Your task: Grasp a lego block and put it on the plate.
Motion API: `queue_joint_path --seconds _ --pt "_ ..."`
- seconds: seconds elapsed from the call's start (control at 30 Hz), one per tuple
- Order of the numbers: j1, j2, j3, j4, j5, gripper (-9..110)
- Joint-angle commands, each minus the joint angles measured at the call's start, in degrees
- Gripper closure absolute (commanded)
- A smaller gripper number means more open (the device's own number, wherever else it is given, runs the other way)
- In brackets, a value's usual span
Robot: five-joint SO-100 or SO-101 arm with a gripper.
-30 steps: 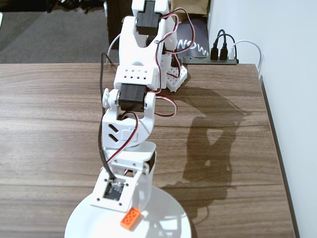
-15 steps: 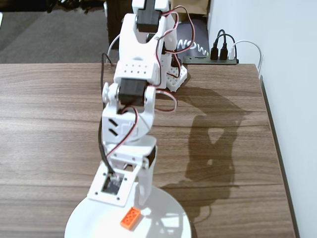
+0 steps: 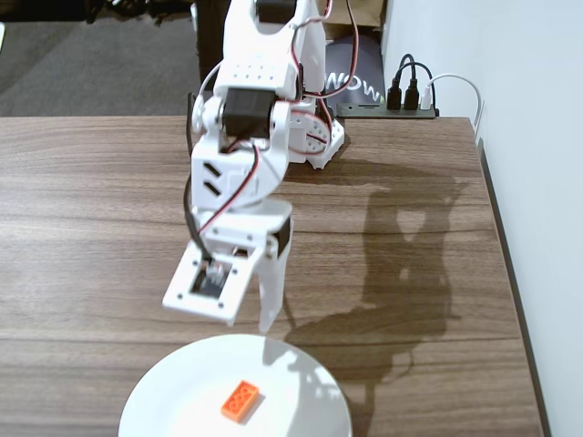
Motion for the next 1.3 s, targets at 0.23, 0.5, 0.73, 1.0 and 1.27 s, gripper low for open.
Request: queue_joint_path --seconds 0.23,0.5,0.73,1.0,1.27 --pt "0.00 16.79 11.34 0.44 -0.18 89" --pt "-0.97 26.72 22.68 0.09 5.19 101" --pt "-1.93 37.27 33.75 -2.90 20.39 101" --pt "-0.35 48.69 47.29 -6.15 37.09 101" --pt "-0.26 62.05 60.64 -6.50 52.03 101"
